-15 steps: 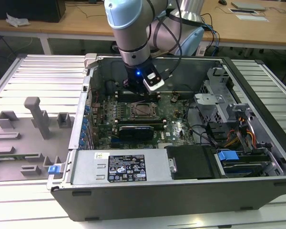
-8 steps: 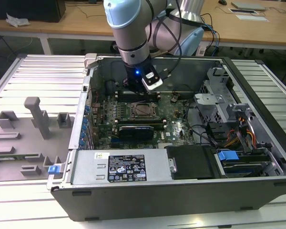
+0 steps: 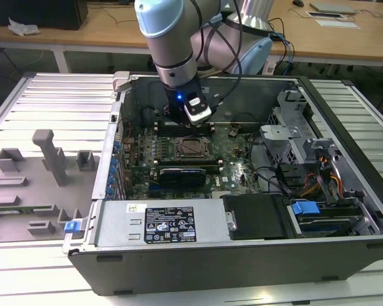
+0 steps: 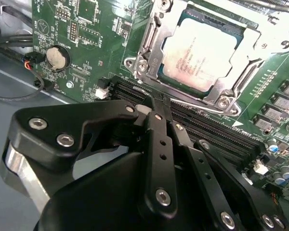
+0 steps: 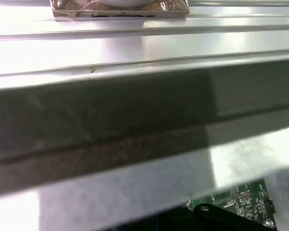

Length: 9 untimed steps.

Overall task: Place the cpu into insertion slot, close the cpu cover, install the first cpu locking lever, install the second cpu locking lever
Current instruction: 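Install the first cpu locking lever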

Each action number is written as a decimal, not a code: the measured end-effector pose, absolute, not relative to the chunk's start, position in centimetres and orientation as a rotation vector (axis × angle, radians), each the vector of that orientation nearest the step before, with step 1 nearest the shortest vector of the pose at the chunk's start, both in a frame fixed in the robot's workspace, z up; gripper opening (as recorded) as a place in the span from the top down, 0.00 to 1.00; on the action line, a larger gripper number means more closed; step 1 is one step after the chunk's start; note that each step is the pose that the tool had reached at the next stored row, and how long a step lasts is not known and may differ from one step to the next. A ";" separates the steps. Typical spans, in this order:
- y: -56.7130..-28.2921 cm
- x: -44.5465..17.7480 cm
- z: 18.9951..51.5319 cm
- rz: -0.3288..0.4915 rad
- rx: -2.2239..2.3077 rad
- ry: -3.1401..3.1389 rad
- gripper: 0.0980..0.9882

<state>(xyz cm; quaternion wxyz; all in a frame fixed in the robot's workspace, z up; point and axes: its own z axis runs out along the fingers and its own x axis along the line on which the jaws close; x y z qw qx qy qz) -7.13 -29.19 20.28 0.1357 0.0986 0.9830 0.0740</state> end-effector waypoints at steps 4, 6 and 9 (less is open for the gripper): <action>-29.2 -7.1 20.1 0.203 0.364 2.835 0.99; -29.1 -7.1 20.0 0.200 0.386 2.831 0.99; -29.0 -7.1 19.8 0.196 0.414 2.826 0.99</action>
